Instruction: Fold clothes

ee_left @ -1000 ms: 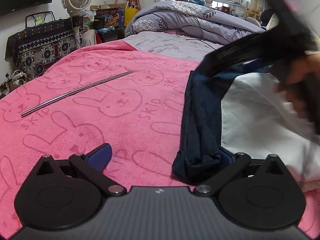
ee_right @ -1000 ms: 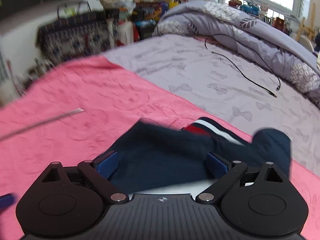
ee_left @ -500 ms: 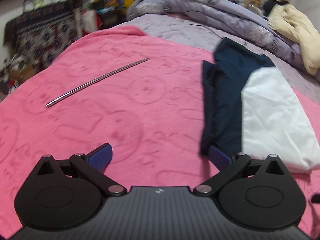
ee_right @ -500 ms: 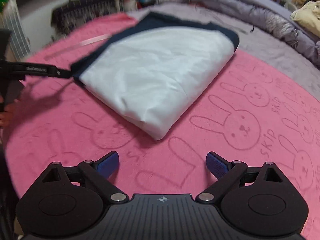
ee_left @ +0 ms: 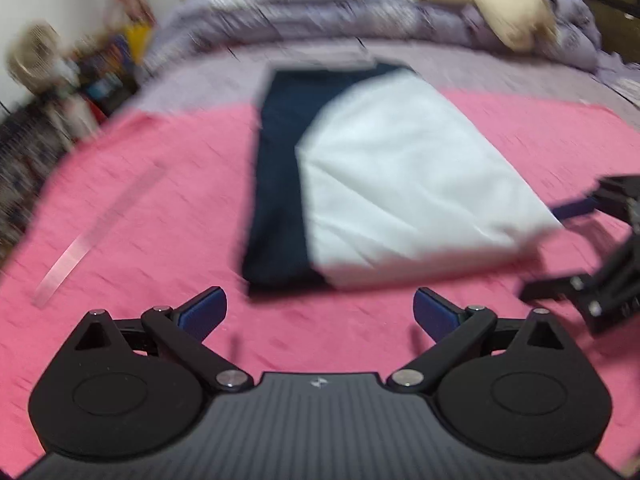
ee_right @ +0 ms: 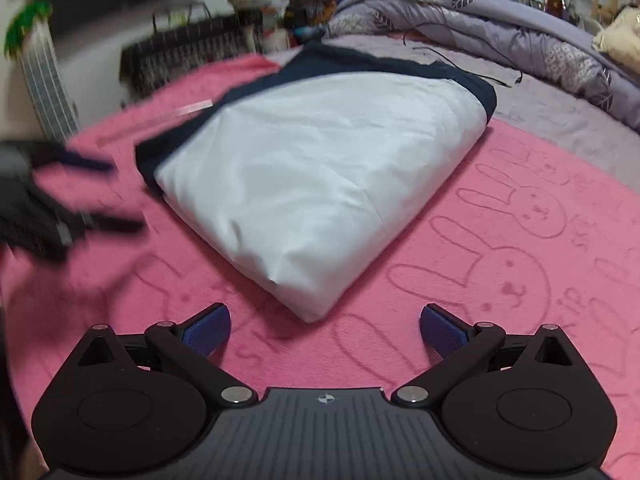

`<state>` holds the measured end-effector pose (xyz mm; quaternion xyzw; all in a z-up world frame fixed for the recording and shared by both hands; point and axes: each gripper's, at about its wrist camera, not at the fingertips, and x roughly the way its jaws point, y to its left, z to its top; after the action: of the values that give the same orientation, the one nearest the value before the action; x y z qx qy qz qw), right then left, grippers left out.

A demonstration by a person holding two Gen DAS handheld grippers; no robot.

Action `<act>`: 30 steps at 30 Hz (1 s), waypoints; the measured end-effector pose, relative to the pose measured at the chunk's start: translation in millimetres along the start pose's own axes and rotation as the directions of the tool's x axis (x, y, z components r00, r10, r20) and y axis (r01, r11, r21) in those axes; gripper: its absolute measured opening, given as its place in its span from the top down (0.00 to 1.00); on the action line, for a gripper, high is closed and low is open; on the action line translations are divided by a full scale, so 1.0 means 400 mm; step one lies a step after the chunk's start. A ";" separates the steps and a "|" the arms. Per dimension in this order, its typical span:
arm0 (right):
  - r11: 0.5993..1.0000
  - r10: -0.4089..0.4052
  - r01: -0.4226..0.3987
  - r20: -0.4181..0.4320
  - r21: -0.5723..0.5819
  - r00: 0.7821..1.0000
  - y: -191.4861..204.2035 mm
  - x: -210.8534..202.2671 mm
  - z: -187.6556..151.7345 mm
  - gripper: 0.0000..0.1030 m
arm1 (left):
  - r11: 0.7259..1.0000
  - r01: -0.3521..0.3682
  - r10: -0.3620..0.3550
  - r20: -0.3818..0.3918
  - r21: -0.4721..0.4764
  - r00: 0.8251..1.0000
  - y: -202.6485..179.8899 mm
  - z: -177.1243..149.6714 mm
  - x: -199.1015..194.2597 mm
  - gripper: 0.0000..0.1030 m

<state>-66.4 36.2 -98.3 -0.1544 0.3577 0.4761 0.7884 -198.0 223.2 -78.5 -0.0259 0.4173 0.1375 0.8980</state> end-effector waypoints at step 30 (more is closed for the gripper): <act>0.998 -0.018 0.023 0.082 -0.050 0.996 -0.002 0.003 -0.038 0.00 | 0.994 -0.094 0.090 -0.079 -0.053 0.993 -0.046 0.014 0.065 0.00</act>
<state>-71.7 27.7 -109.9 -0.1587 0.3114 0.4829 0.8029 -172.9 212.4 -95.7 -0.0372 0.4483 0.1892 0.8729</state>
